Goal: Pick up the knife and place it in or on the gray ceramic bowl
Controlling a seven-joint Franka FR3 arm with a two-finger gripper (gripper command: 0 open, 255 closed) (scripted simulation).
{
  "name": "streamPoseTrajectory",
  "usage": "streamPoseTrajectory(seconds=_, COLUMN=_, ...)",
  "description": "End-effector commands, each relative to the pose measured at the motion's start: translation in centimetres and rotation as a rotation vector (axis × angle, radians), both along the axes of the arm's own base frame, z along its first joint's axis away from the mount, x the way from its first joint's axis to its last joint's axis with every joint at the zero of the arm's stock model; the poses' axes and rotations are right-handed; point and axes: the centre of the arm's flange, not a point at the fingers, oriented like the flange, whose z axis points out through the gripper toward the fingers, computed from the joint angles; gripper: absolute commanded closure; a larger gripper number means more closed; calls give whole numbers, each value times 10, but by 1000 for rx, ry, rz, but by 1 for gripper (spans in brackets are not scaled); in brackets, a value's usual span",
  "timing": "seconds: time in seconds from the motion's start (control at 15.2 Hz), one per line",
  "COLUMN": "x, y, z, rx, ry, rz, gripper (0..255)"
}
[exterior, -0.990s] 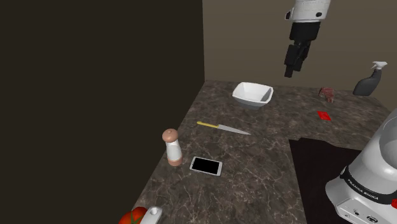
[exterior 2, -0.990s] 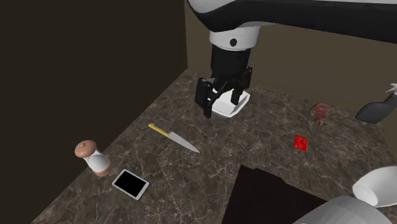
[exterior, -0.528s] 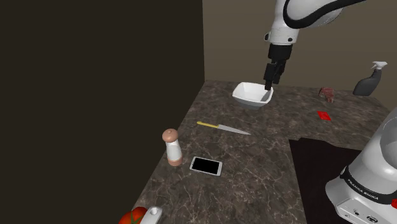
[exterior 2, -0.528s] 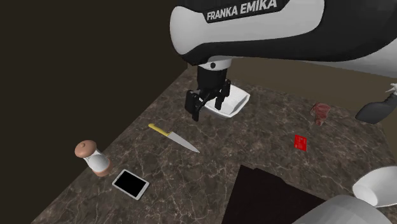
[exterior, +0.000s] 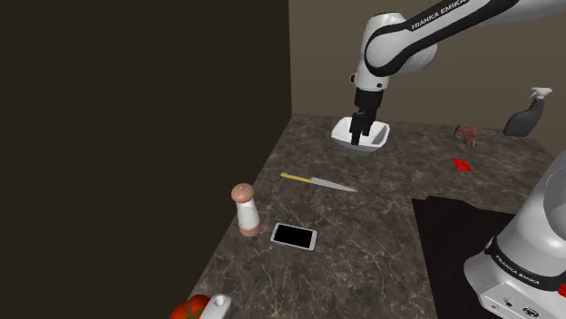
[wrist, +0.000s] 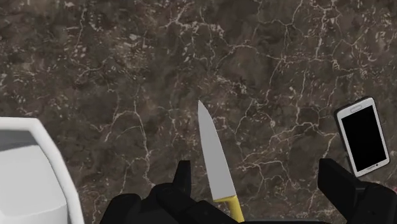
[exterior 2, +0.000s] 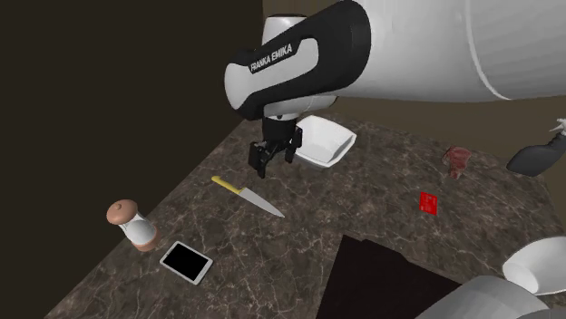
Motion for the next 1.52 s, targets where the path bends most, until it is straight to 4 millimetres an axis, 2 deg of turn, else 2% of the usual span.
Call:
streamPoseTrajectory(seconds=0.0, x=18, y=3, z=-20, rx=7, ry=-4, rz=16, gripper=0)
streamPoseTrajectory(seconds=1.12, x=161, y=47, z=-185, rx=71, ry=-31, rz=148, gripper=0)
streamPoseTrajectory(seconds=1.45, x=161, y=52, z=-208, rx=72, ry=-31, rz=150, gripper=0)
